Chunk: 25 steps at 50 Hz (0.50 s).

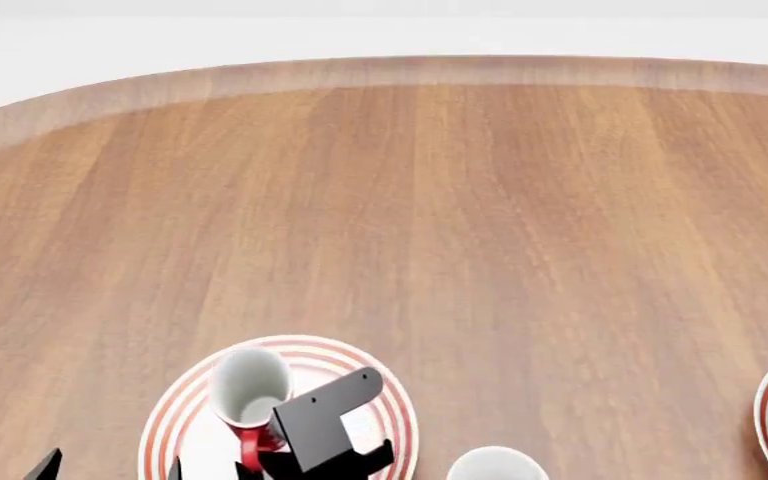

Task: Put the red mug on the left plate.

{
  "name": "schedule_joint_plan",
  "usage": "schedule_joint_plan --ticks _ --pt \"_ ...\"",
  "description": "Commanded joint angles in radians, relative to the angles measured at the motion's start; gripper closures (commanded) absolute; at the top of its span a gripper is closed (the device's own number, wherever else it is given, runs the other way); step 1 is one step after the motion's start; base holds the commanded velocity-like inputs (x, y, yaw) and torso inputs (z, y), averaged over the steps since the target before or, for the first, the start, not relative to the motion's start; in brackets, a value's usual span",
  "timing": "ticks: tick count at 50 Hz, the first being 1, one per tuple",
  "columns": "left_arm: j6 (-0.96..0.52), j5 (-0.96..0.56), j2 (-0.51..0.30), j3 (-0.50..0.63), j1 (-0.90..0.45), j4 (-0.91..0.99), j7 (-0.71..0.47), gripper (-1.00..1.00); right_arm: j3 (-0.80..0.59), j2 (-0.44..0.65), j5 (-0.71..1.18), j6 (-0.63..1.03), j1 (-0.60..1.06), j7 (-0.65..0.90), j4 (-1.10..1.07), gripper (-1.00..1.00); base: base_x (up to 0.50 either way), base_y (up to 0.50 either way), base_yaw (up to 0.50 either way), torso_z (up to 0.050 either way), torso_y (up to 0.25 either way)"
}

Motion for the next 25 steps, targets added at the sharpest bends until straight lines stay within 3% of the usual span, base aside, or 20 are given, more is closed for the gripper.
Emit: schedule_joint_plan --ticks 1,25 --pt "0.002 -0.003 -0.002 0.003 -0.002 -0.002 -0.001 -1.0 -0.17 -0.006 0.145 -0.045 0.037 0.01 0.04 1.0 0.0 0.0 0.0 0.0 0.0" --pt "0.004 -0.006 -0.006 0.008 -0.003 -0.001 -0.007 -1.0 -0.195 -0.006 0.172 -0.043 0.028 -0.006 0.056 1.0 0.0 0.0 0.0 0.0 0.0"
